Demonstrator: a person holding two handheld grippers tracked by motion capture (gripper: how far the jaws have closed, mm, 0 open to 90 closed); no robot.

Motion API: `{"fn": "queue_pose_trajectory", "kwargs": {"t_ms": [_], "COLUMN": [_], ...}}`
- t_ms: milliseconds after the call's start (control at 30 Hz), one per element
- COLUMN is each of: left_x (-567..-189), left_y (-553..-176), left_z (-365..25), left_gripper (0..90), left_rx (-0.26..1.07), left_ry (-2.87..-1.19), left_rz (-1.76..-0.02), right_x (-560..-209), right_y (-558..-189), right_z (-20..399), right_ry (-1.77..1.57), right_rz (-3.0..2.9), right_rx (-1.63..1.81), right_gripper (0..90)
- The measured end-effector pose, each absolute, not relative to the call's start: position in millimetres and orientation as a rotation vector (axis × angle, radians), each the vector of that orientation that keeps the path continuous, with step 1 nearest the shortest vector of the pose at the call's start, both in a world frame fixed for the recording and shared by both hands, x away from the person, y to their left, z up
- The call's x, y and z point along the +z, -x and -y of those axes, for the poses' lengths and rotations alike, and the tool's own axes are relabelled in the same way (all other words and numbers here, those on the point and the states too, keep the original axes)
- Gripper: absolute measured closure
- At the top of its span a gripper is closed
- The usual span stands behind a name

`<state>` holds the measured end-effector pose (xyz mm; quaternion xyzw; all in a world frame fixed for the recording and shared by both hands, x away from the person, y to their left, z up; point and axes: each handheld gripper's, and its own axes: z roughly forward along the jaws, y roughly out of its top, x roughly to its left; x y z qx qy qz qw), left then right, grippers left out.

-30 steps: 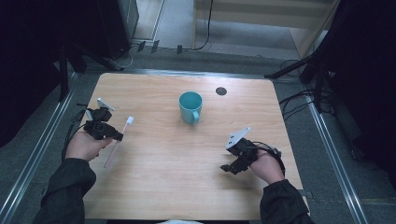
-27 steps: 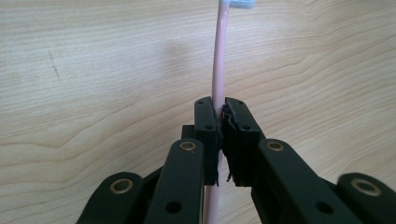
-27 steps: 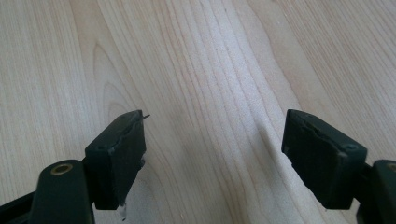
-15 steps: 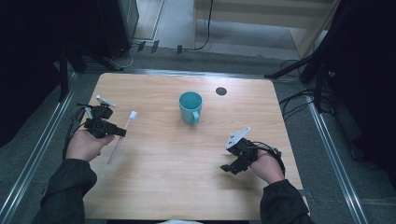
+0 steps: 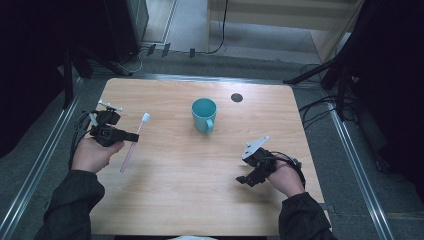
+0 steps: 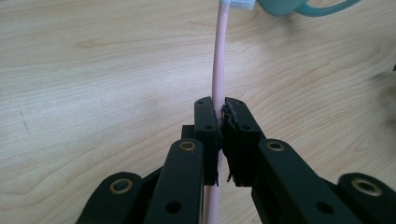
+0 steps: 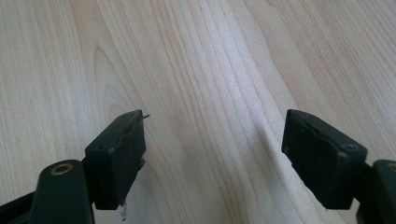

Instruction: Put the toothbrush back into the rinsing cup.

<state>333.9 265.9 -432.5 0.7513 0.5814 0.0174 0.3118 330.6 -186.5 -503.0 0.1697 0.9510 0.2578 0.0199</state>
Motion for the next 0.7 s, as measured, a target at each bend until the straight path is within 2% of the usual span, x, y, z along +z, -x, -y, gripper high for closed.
{"fn": "queue_pose_trajectory", "kwargs": {"t_ms": [567,700], "left_x": [-417.9,-421.2], "left_y": [-320.6,-319.6], "left_z": [-250.8,-247.2], "left_gripper": [84.5,84.5], "left_rx": [0.287,0.268], "left_ry": [-1.854,-1.820], "left_rz": [-1.339,-1.324], "right_x": [-502.8,-502.8], "right_y": [-330.6,-330.7], "right_z": [186.6,186.6], "right_ry": [-0.524,-0.525], "right_rz": [-2.949,-2.950], "right_rx": [0.803,0.804], "right_gripper": [21.4,21.4]}}
